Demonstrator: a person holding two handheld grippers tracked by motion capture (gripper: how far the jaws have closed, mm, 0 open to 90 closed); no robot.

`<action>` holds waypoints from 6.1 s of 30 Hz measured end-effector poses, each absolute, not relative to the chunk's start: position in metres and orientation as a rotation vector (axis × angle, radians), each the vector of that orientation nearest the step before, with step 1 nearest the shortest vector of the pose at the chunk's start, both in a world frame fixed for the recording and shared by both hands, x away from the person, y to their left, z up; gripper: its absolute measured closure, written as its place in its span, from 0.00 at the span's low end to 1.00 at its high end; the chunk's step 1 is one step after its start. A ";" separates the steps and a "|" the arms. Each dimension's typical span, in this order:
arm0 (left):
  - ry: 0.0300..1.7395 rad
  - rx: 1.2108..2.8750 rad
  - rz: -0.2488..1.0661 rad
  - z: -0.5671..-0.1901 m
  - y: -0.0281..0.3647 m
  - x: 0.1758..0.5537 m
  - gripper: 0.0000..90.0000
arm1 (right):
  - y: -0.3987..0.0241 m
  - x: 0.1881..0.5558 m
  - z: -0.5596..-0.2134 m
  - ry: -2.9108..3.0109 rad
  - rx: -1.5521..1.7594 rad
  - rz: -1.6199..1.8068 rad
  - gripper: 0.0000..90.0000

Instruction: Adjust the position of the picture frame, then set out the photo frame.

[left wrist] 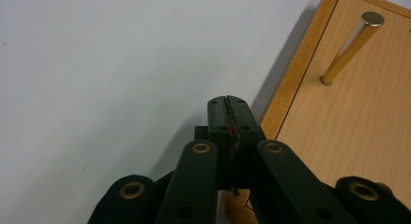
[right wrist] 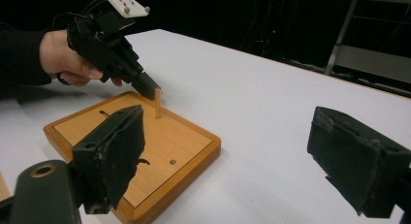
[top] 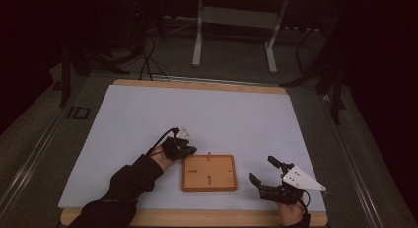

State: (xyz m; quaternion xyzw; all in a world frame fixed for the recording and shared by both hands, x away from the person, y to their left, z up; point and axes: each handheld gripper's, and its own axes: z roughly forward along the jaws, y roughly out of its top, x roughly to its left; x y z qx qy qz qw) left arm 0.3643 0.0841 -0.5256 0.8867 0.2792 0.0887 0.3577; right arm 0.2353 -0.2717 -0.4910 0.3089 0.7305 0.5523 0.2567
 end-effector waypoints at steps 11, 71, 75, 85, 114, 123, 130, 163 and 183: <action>0.757 2.250 0.220 -0.514 0.096 0.367 1.00 | -0.272 0.235 -0.491 1.980 0.839 1.500 0.14; 0.581 2.286 0.119 -0.497 0.040 0.346 0.80 | -0.268 0.240 -0.495 2.033 0.835 1.484 0.14; 0.575 2.289 0.121 -0.497 0.038 0.346 0.83 | -0.268 0.240 -0.495 2.034 0.838 1.484 0.14; 0.563 2.296 0.135 -0.498 0.038 0.350 0.93 | -0.266 0.240 -0.495 2.042 0.838 1.478 0.14; 0.468 2.368 -0.085 -0.495 0.041 0.378 0.94 | -0.239 0.226 -0.484 2.302 0.381 1.194 0.12; 0.453 2.373 -0.145 -0.495 0.042 0.386 0.94 | -0.216 0.219 -0.503 2.421 0.227 0.974 0.14; 0.442 2.377 -0.185 -0.495 0.043 0.391 0.94 | -0.212 0.217 -0.508 2.409 0.163 0.884 0.20; 0.443 2.339 -0.310 -0.500 0.046 0.407 0.94 | -0.189 0.198 -0.556 2.041 -0.372 0.392 0.61; 0.444 2.355 -0.293 -0.498 0.046 0.406 0.94 | -0.183 0.199 -0.566 1.925 -0.446 0.340 0.73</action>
